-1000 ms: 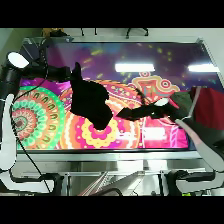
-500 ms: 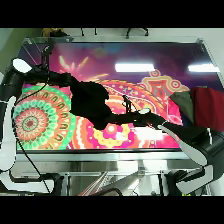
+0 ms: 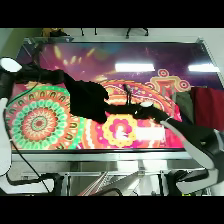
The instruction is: Fold the shirts.
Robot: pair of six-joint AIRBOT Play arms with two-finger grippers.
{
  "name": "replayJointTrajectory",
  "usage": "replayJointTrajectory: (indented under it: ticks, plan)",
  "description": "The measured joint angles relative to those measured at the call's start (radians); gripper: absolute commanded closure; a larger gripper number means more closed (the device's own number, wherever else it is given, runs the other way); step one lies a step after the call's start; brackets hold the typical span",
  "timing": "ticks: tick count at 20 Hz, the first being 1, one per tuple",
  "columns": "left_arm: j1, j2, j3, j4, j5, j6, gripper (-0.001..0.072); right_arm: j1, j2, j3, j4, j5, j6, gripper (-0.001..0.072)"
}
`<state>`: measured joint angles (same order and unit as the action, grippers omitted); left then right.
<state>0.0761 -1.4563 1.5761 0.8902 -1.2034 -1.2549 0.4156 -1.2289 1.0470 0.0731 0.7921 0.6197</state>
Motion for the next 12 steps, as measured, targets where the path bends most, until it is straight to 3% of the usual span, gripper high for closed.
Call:
replayJointTrajectory:
  ticks: [6, 12]
  plan:
    - [0.133, 0.298, 0.261, -0.155, -0.048, 0.007, 0.0693, -0.297, 0.386, 0.369, -0.003, 0.146, 0.090, 0.0684]
    - [0.284, 0.603, 0.426, -0.047, -0.032, -0.002, 0.0693, -0.607, 0.599, 0.677, -0.270, 0.176, 0.304, 0.0684]
